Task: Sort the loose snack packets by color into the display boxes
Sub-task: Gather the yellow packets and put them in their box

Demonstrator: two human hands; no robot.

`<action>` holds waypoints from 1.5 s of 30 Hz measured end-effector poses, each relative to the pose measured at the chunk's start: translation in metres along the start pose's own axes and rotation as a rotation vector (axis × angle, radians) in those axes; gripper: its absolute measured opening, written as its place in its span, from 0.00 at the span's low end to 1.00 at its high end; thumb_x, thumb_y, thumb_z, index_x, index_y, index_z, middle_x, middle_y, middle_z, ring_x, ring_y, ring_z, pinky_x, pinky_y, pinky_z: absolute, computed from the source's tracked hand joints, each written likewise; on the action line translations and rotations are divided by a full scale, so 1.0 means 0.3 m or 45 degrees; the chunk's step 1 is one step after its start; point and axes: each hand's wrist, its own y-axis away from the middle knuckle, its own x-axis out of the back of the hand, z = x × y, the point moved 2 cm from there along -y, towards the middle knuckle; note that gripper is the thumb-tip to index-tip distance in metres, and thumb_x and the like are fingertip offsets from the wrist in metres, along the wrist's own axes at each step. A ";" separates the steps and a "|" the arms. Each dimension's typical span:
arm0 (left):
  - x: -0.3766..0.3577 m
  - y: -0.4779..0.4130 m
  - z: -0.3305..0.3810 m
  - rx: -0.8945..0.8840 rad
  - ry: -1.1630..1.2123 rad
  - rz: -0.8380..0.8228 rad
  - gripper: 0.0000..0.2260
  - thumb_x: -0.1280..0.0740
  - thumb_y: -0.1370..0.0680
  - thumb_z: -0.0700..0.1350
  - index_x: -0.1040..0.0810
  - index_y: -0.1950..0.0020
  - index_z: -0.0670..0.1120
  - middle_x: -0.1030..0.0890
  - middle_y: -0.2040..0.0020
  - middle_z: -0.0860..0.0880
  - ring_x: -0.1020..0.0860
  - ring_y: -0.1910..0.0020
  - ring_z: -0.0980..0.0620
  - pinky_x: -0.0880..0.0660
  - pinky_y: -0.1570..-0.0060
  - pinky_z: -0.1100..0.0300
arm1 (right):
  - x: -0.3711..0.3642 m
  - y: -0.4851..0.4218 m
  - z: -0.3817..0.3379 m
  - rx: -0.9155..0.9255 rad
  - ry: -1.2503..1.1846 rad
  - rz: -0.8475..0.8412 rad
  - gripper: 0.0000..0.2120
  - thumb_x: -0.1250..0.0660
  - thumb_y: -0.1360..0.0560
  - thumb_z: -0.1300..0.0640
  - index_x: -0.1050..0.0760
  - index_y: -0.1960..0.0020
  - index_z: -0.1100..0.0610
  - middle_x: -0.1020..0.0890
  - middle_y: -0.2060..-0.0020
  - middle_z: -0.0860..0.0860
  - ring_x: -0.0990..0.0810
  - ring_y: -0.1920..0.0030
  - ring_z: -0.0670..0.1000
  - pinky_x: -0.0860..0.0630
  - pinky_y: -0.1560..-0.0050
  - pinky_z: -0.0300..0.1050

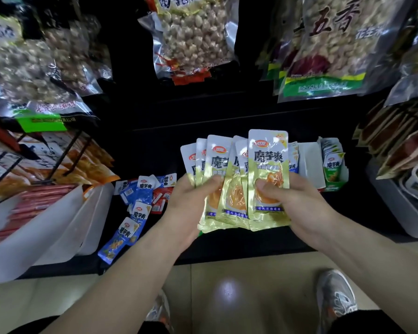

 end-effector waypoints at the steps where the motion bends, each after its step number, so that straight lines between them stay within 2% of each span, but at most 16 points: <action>1: 0.002 0.003 -0.005 -0.041 -0.044 0.010 0.15 0.23 0.30 0.51 0.19 0.45 0.52 0.15 0.43 0.49 0.21 0.37 0.44 0.32 0.33 0.35 | 0.001 0.001 0.000 0.007 0.005 0.011 0.07 0.28 0.24 0.57 0.19 0.47 0.59 0.14 0.51 0.49 0.17 0.57 0.39 0.32 0.52 0.36; 6: -0.014 0.009 -0.011 -0.096 -0.044 -0.041 0.25 0.19 0.34 0.54 0.21 0.41 0.50 0.15 0.43 0.49 0.21 0.37 0.44 0.32 0.33 0.34 | -0.010 0.010 -0.001 0.063 0.081 -0.020 0.11 0.29 0.23 0.56 0.20 0.43 0.60 0.15 0.48 0.55 0.15 0.51 0.46 0.29 0.42 0.44; 9: -0.018 0.016 -0.006 -0.018 0.117 -0.014 0.33 0.19 0.37 0.59 0.24 0.35 0.51 0.20 0.35 0.51 0.26 0.31 0.45 0.34 0.32 0.35 | -0.006 0.006 -0.007 0.075 0.070 -0.028 0.08 0.30 0.22 0.57 0.20 0.44 0.56 0.14 0.50 0.49 0.16 0.54 0.42 0.30 0.45 0.42; 10: -0.016 0.010 -0.003 -0.011 0.176 -0.005 0.32 0.20 0.35 0.57 0.23 0.34 0.50 0.20 0.35 0.49 0.26 0.31 0.44 0.34 0.31 0.34 | -0.002 0.001 -0.008 0.085 0.059 -0.021 0.07 0.30 0.22 0.57 0.20 0.45 0.55 0.14 0.53 0.46 0.16 0.56 0.41 0.30 0.46 0.41; 13: -0.010 -0.004 -0.005 -0.055 0.160 -0.079 0.08 0.28 0.23 0.44 0.21 0.44 0.48 0.16 0.45 0.52 0.22 0.39 0.54 0.38 0.26 0.42 | 0.011 -0.008 -0.013 0.111 0.042 0.002 0.05 0.30 0.22 0.58 0.21 0.46 0.55 0.14 0.59 0.42 0.17 0.58 0.40 0.28 0.46 0.42; 15: -0.011 0.007 -0.001 -0.075 0.122 -0.119 0.08 0.28 0.23 0.45 0.25 0.48 0.50 0.18 0.47 0.55 0.25 0.42 0.60 0.42 0.25 0.46 | 0.012 -0.011 -0.016 0.116 0.063 0.010 0.08 0.30 0.22 0.57 0.21 0.44 0.55 0.14 0.55 0.45 0.16 0.56 0.42 0.28 0.39 0.48; 17: -0.008 0.003 -0.008 -0.058 0.127 -0.122 0.12 0.26 0.26 0.46 0.24 0.45 0.48 0.18 0.42 0.52 0.25 0.35 0.53 0.39 0.26 0.43 | 0.009 -0.016 -0.013 0.112 0.051 0.010 0.08 0.30 0.22 0.57 0.21 0.44 0.56 0.14 0.55 0.46 0.16 0.55 0.42 0.29 0.38 0.49; 20: -0.021 -0.004 -0.020 -0.042 0.179 -0.114 0.09 0.27 0.23 0.45 0.20 0.44 0.48 0.15 0.44 0.50 0.23 0.35 0.49 0.32 0.30 0.42 | 0.004 -0.023 0.004 0.069 -0.045 0.026 0.05 0.30 0.22 0.58 0.21 0.47 0.57 0.15 0.59 0.44 0.17 0.56 0.41 0.31 0.44 0.41; 22: -0.037 0.007 -0.024 -0.022 0.219 -0.121 0.05 0.28 0.22 0.45 0.23 0.51 0.53 0.15 0.55 0.55 0.22 0.40 0.55 0.31 0.31 0.44 | -0.006 -0.027 0.018 0.038 -0.153 0.035 0.03 0.31 0.22 0.61 0.21 0.48 0.59 0.15 0.61 0.46 0.17 0.59 0.40 0.32 0.50 0.37; 24: -0.063 0.035 -0.009 -0.068 0.183 -0.187 0.07 0.32 0.20 0.47 0.28 0.50 0.58 0.19 0.63 0.61 0.22 0.48 0.61 0.29 0.34 0.50 | -0.025 -0.029 0.030 -0.001 -0.233 0.040 0.08 0.32 0.21 0.61 0.22 0.43 0.61 0.15 0.59 0.47 0.17 0.57 0.40 0.30 0.49 0.37; 25: -0.069 0.039 -0.016 -0.076 0.117 -0.229 0.11 0.32 0.21 0.48 0.29 0.42 0.59 0.19 0.61 0.61 0.24 0.45 0.63 0.32 0.32 0.52 | -0.038 -0.028 0.032 -0.014 -0.264 0.044 0.13 0.32 0.22 0.61 0.24 0.38 0.62 0.14 0.54 0.48 0.16 0.52 0.42 0.28 0.43 0.40; 27: -0.078 0.035 -0.036 -0.116 0.028 -0.211 0.07 0.31 0.22 0.46 0.23 0.44 0.49 0.15 0.51 0.55 0.22 0.40 0.58 0.33 0.29 0.51 | -0.066 -0.025 0.033 -0.023 -0.321 0.053 0.24 0.31 0.23 0.59 0.31 0.29 0.62 0.16 0.45 0.52 0.19 0.41 0.49 0.31 0.30 0.51; 31: -0.081 0.041 -0.029 -0.135 -0.005 -0.183 0.10 0.34 0.20 0.41 0.21 0.39 0.47 0.15 0.45 0.47 0.16 0.45 0.51 0.23 0.39 0.48 | -0.097 -0.027 0.018 -0.010 -0.340 0.033 0.35 0.27 0.30 0.53 0.32 0.27 0.63 0.18 0.40 0.56 0.21 0.37 0.56 0.34 0.27 0.59; 35: -0.064 0.028 -0.024 -0.057 0.093 -0.196 0.12 0.34 0.19 0.42 0.22 0.36 0.45 0.16 0.43 0.43 0.17 0.44 0.42 0.20 0.44 0.42 | -0.082 -0.047 0.003 -0.018 -0.272 0.004 0.11 0.34 0.21 0.63 0.21 0.40 0.63 0.15 0.47 0.59 0.17 0.43 0.60 0.27 0.33 0.62; 41: -0.043 0.015 -0.029 0.060 0.192 -0.091 0.14 0.30 0.21 0.43 0.23 0.37 0.44 0.16 0.44 0.41 0.16 0.46 0.40 0.21 0.45 0.37 | -0.066 -0.057 0.026 -0.032 -0.208 -0.027 0.09 0.36 0.20 0.64 0.20 0.42 0.62 0.14 0.47 0.58 0.17 0.42 0.59 0.28 0.32 0.62; 45: -0.082 0.025 -0.045 0.044 0.189 -0.107 0.16 0.30 0.23 0.48 0.21 0.37 0.45 0.15 0.45 0.41 0.16 0.46 0.40 0.21 0.43 0.41 | -0.122 -0.035 0.071 -0.003 -0.161 -0.067 0.13 0.34 0.23 0.57 0.21 0.40 0.55 0.15 0.45 0.51 0.19 0.39 0.53 0.31 0.28 0.57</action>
